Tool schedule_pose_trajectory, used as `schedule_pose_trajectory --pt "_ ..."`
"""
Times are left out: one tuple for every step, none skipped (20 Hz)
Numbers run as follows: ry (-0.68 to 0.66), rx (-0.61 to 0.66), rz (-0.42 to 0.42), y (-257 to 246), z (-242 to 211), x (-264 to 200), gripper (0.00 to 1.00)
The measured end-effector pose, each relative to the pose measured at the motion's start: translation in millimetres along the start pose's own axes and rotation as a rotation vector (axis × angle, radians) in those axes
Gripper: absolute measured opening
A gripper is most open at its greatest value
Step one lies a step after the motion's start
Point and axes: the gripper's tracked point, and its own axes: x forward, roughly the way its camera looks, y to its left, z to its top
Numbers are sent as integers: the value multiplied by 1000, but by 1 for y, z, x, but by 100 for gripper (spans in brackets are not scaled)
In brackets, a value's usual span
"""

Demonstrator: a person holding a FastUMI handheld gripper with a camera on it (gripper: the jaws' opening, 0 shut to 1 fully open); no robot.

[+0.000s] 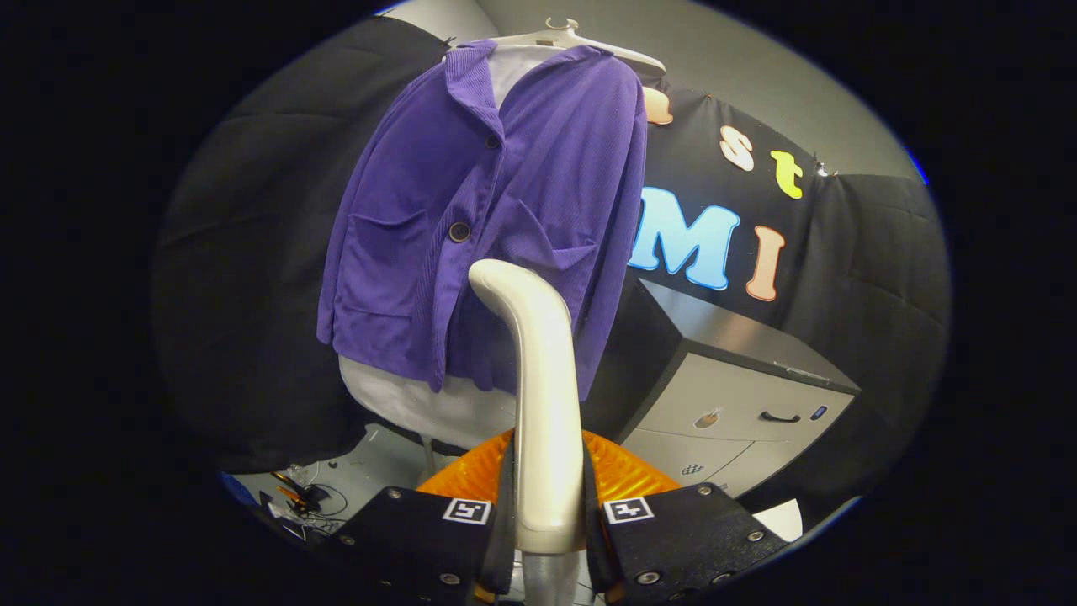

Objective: Iron the clothes twice with a garment steamer, once on the left side and once on the right side.

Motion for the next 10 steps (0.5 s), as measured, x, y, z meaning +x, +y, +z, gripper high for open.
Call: schedule_pose_trajectory --pt "18 3 14 5 -8 0 34" --pt "35 -1 23 7 -15 -1 34" --pt "45 -5 30 9 -21 -3 34" --pt "60 0 43 12 -26 -6 34" --pt "62 30 63 15 -28 -11 34" --pt "59 42 80 21 -27 -15 35" --pt "39 33 90 23 -21 -22 34" --pt "23 29 102 26 -16 -27 34" --pt "12 29 121 31 -8 -33 34" --pt "-1 31 137 37 -1 -35 34"
